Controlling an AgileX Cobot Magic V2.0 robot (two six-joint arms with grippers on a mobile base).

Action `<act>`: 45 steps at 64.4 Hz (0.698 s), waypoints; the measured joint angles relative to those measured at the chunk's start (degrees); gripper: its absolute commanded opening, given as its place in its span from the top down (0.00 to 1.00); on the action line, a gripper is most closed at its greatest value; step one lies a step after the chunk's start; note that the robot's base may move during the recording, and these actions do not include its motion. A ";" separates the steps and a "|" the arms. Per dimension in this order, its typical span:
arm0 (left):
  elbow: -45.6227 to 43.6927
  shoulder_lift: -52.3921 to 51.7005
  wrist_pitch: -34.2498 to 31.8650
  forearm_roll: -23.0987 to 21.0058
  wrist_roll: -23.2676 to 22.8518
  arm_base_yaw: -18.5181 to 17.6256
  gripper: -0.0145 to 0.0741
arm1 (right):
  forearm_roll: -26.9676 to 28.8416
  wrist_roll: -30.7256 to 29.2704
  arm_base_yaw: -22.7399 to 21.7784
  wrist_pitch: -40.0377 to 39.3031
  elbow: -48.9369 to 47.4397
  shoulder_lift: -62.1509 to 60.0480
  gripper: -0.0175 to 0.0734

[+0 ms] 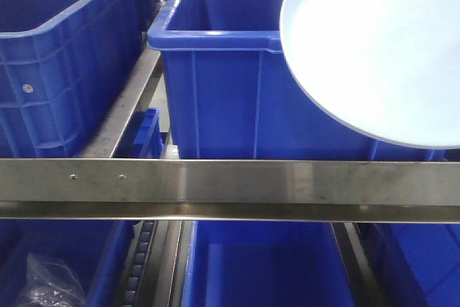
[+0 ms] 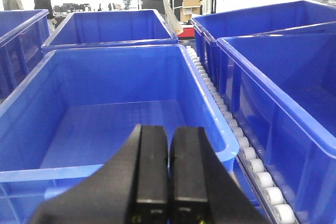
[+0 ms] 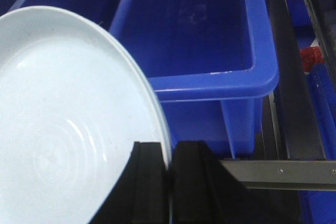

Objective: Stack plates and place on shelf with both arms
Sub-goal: 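Move the right gripper with the plates over the upper blue bin, then lower the white plates into the blue bin with the right gripper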

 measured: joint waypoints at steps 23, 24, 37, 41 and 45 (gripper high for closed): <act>0.00 0.00 0.00 0.00 0.00 0.00 0.74 | 0.00 0.00 0.00 0.00 0.00 0.00 0.77; 0.00 0.00 0.00 0.00 0.00 0.00 0.74 | 0.00 0.00 0.00 0.00 -0.12 0.00 0.77; 0.00 0.00 0.00 0.00 0.00 0.00 0.74 | -0.74 -0.12 0.00 1.73 -8.20 4.00 0.77; 0.00 0.00 0.00 0.00 0.00 0.00 0.74 | -1.18 -0.31 0.00 2.52 -12.46 7.23 0.77; 0.00 0.00 0.00 0.00 0.00 0.00 0.74 | -1.31 -0.31 0.00 2.66 -15.84 10.91 0.77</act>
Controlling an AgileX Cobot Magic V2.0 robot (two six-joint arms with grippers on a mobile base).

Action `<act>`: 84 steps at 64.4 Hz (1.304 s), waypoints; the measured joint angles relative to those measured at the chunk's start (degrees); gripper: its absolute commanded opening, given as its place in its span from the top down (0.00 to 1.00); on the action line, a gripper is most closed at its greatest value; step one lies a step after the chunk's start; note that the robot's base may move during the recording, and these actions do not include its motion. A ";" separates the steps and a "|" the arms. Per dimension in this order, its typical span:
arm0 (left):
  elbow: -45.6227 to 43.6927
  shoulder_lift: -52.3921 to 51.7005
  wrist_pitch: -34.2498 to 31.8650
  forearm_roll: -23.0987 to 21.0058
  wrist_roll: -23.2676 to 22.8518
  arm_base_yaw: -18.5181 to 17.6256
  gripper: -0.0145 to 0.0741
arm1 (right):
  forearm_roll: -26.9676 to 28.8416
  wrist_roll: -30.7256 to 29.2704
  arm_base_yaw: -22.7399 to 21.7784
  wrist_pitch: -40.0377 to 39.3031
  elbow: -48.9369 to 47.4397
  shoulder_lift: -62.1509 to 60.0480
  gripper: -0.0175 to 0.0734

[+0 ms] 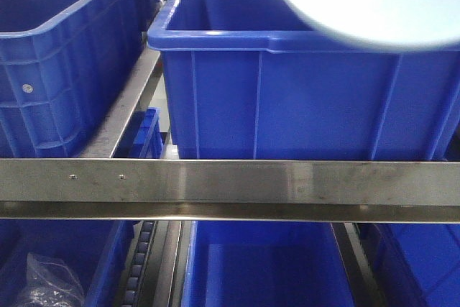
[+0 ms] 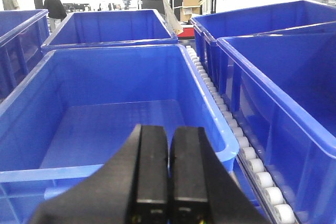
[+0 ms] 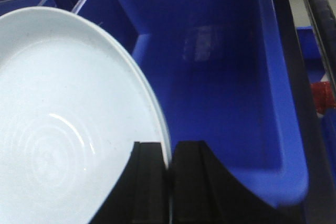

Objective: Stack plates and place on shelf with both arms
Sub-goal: 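Lower the white plates into the blue bin with the right gripper, then open the right gripper and raise it out of the bin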

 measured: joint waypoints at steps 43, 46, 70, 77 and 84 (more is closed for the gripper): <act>0.00 0.00 0.00 0.00 0.00 0.00 0.74 | -0.20 -0.18 -0.10 -3.01 -33.20 44.45 0.77; 0.00 0.00 0.00 0.00 0.00 0.00 0.74 | -0.20 -0.18 -0.10 -3.01 -34.12 45.79 0.77; 0.00 0.00 0.00 0.00 0.00 0.00 0.74 | -0.20 -0.28 -0.22 -2.49 -35.59 48.08 0.37; 0.00 0.00 0.00 0.00 0.00 0.00 0.74 | -0.20 -0.28 -0.22 -0.34 -35.59 47.80 0.44; 0.00 0.00 0.00 0.00 0.00 0.00 0.74 | -0.20 -0.28 -0.22 2.51 -35.59 46.06 0.63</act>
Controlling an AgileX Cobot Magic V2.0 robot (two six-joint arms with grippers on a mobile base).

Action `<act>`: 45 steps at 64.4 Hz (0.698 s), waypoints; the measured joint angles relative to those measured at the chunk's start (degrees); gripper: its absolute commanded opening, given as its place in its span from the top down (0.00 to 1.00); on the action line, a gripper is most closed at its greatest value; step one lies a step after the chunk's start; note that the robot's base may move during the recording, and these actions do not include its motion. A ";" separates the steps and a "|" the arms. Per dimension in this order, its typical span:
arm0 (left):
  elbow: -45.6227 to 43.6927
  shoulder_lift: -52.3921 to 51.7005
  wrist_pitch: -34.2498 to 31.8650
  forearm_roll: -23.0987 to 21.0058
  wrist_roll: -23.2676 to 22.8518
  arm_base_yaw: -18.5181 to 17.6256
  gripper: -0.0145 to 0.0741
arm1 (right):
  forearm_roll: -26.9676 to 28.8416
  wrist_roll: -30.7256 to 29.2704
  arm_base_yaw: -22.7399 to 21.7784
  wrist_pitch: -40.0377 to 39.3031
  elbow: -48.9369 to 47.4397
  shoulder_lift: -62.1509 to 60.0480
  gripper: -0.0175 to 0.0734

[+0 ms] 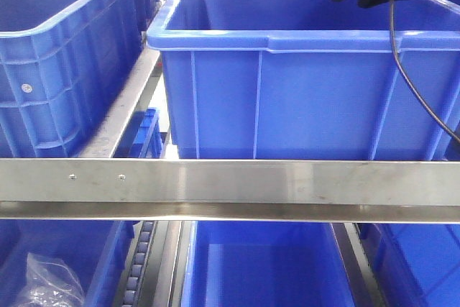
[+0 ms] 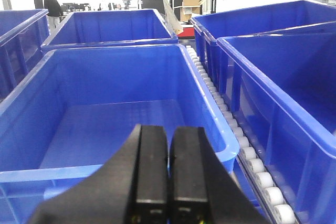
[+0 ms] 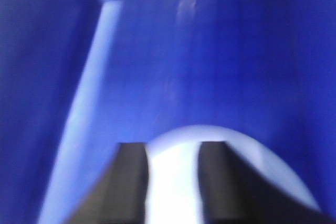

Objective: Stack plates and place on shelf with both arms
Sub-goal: 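Open the right gripper and raise it out of the bin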

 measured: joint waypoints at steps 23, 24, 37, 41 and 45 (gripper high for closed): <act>0.00 0.00 0.00 0.00 0.00 0.00 0.74 | -1.90 -2.12 0.00 4.15 4.57 -14.28 0.77; 0.00 0.00 0.00 0.00 0.00 0.00 0.74 | -1.90 -2.12 0.00 4.00 5.26 -14.94 0.77; 0.00 0.00 0.00 0.00 0.00 0.00 0.74 | -1.90 -2.35 0.00 -1.40 19.58 -28.39 0.77; 0.00 0.00 0.00 0.00 0.00 0.00 0.74 | -1.90 -2.43 0.00 -2.20 23.90 -33.51 0.77; 0.00 0.00 0.00 0.00 0.00 0.00 0.74 | -1.90 -2.43 0.00 -2.29 27.28 -38.28 0.77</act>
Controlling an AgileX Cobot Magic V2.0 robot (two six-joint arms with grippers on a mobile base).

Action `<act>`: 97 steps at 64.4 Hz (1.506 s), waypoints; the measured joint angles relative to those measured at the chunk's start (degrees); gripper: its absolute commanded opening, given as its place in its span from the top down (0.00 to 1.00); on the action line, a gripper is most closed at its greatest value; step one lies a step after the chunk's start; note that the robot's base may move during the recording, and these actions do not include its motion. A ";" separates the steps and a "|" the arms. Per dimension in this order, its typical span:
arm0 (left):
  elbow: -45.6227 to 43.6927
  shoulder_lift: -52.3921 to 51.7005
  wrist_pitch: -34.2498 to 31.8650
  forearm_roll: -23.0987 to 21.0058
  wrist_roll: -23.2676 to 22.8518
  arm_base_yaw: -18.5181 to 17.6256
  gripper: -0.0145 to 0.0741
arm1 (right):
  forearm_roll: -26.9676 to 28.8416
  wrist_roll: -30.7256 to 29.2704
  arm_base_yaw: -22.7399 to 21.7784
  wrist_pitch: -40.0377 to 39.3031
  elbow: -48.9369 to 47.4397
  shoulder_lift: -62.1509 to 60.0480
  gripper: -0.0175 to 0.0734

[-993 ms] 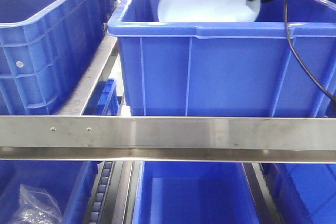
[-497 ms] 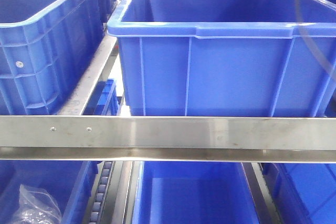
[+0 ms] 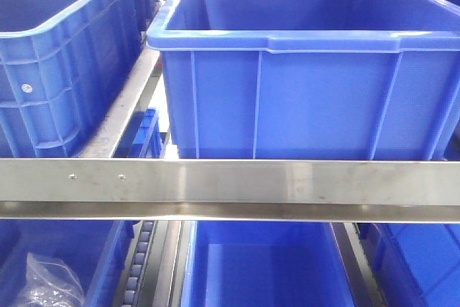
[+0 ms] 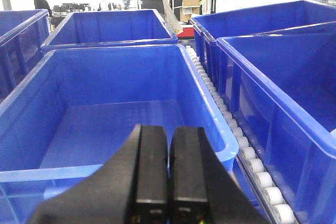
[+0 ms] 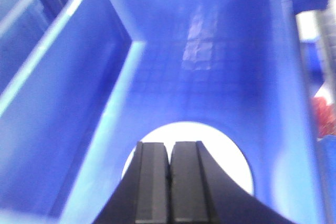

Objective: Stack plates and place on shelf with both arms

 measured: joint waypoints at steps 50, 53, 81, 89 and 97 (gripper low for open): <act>0.00 0.00 0.00 0.00 0.00 0.00 0.74 | -2.49 -0.13 -1.22 5.07 16.18 -26.58 0.77; 0.00 0.00 0.00 0.00 0.00 0.00 0.74 | -3.06 -0.13 -2.21 4.11 17.89 -28.71 0.77; 0.00 0.00 0.00 0.00 0.00 0.00 0.74 | -3.44 -0.13 -8.44 -4.74 40.07 -47.41 0.77; 0.00 0.00 0.00 0.00 0.00 0.00 0.74 | -3.44 -0.21 -8.44 -4.83 44.03 -52.02 0.77; 0.00 0.00 0.00 0.00 0.00 0.00 0.74 | -3.44 -0.21 -8.44 -4.66 45.80 -56.32 0.77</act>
